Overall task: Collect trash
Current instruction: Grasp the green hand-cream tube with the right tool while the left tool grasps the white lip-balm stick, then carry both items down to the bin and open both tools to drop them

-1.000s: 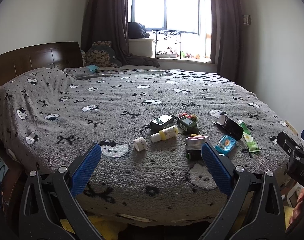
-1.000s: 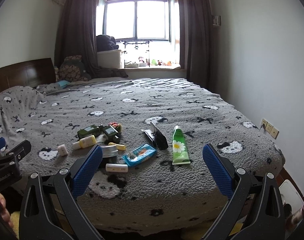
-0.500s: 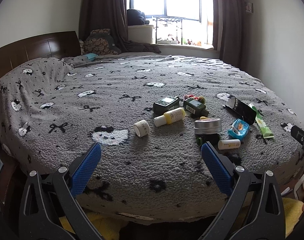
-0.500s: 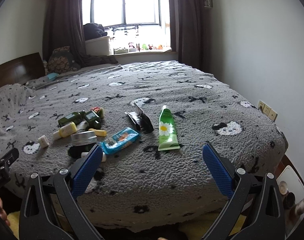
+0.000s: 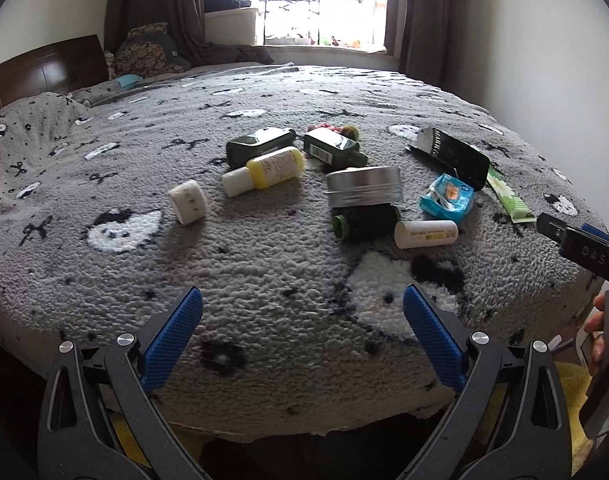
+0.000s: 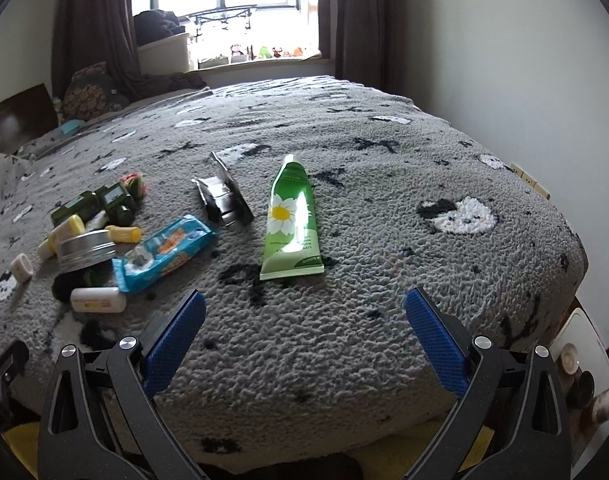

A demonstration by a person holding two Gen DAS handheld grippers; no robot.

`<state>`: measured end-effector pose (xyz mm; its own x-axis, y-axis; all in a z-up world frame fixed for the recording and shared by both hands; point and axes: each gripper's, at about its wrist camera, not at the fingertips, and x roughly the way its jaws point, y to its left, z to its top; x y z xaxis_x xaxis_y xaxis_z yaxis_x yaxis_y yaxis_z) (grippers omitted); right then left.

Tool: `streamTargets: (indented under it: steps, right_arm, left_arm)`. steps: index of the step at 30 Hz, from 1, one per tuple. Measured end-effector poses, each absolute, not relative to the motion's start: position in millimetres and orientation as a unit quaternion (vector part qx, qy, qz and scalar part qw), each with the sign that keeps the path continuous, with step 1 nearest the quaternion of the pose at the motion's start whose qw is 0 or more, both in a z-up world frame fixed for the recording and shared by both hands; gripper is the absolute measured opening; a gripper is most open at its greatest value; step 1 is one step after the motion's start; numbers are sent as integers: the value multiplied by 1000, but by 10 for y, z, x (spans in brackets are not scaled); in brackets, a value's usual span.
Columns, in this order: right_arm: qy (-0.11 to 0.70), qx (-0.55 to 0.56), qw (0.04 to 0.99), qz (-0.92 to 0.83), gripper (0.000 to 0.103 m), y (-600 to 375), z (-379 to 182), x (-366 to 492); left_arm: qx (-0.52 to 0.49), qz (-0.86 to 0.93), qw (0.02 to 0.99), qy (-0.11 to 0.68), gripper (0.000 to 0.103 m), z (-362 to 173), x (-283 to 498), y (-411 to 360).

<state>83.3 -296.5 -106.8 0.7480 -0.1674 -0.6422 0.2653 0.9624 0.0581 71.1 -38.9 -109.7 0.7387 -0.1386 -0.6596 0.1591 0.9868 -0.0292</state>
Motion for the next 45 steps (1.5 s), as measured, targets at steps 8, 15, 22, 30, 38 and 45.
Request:
streamTargets:
  steps: [8, 15, 22, 30, 38, 45]
  right_arm:
    - [349, 67, 930, -92, 81, -3064, -1105, 1374]
    - [374, 66, 921, -90, 77, -3197, -1247, 1731]
    - [391, 88, 912, -92, 76, -3324, -1343, 2057]
    - [411, 76, 905, -84, 59, -3330, -1370, 2297]
    - [411, 70, 906, -75, 43, -3288, -1350, 2099]
    - [401, 55, 912, -66, 42, -3191, -1345, 1681]
  left_arm:
    - [27, -136, 922, 363, 90, -1229, 948, -990]
    - [42, -144, 916, 371, 81, -1332, 1196, -1277]
    - [35, -150, 913, 377, 78, -1360, 1414, -1309]
    - [39, -163, 912, 376, 60, -1370, 1416, -1276]
    - [45, -167, 912, 372, 52, -1346, 1254, -1218]
    - [43, -170, 912, 371, 52, -1351, 1105, -1138]
